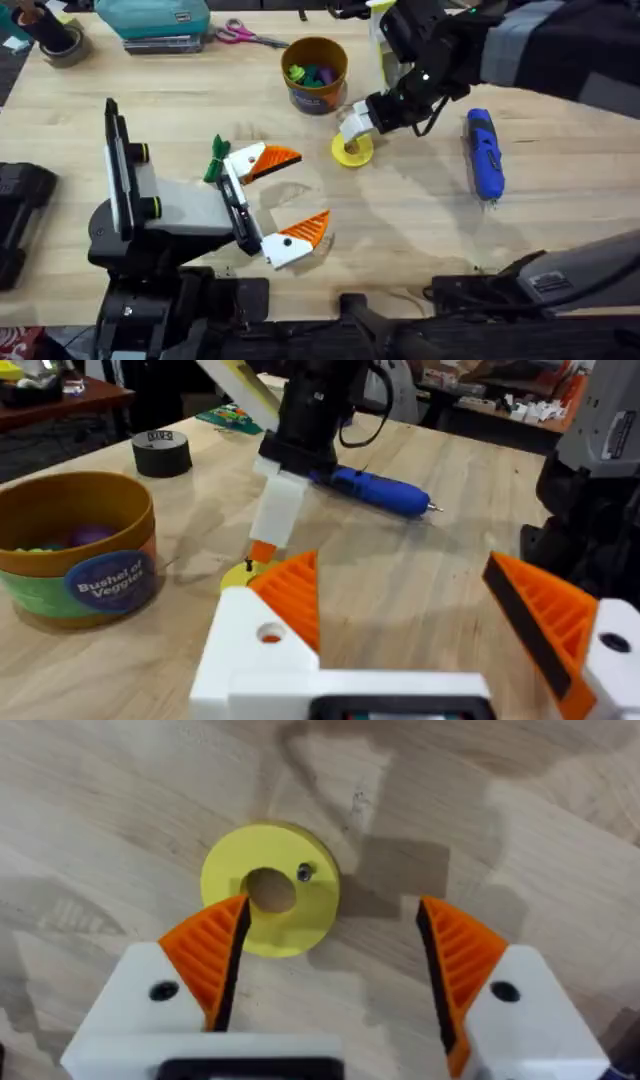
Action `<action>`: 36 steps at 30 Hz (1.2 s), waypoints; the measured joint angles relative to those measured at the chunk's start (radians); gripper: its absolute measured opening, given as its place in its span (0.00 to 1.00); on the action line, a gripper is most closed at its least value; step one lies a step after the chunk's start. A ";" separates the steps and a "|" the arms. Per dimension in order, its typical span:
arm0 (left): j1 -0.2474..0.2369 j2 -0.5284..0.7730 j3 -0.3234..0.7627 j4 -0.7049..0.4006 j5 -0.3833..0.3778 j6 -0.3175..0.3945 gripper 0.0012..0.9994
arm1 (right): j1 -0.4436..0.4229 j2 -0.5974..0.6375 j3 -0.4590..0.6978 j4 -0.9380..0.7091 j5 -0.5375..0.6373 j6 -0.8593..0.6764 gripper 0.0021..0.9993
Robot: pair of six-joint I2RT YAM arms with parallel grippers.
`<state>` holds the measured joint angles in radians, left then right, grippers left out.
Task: Pick up the gripper from the table and insert it into the empty holder that is missing its gripper. Then pick up a screw, insert it into the mounting hole, and use the screwdriver to tighten it. Finally, clean up the table by picking up the vegetable and placing it into the bucket.
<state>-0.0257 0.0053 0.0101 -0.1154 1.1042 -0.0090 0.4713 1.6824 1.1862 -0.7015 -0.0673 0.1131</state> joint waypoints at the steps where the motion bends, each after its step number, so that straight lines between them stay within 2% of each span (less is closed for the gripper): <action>1: 0.000 0.000 0.000 0.000 0.000 0.000 0.99 | 0.000 0.006 0.000 0.007 0.000 0.002 0.96; 19: 0.000 0.000 0.000 0.000 0.000 0.000 0.99 | 0.036 0.037 0.000 0.066 0.000 0.014 0.93; 27: 0.000 0.000 0.000 0.000 0.000 0.000 0.99 | 0.049 0.043 0.000 0.073 0.000 0.014 0.81; 29: 0.000 0.000 0.000 0.000 0.000 0.000 0.99 | 0.052 0.050 0.000 0.074 0.000 0.014 0.69; 31: 0.000 0.000 0.000 0.000 0.000 0.000 0.99 | 0.052 0.057 0.000 0.073 0.000 0.014 0.63; 36: 0.000 0.000 0.000 0.000 0.000 0.000 0.99 | 0.052 0.065 0.000 0.075 0.000 0.014 0.61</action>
<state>-0.0257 0.0051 0.0101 -0.1154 1.1042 -0.0090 0.5236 1.7477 1.1860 -0.6270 -0.0673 0.1272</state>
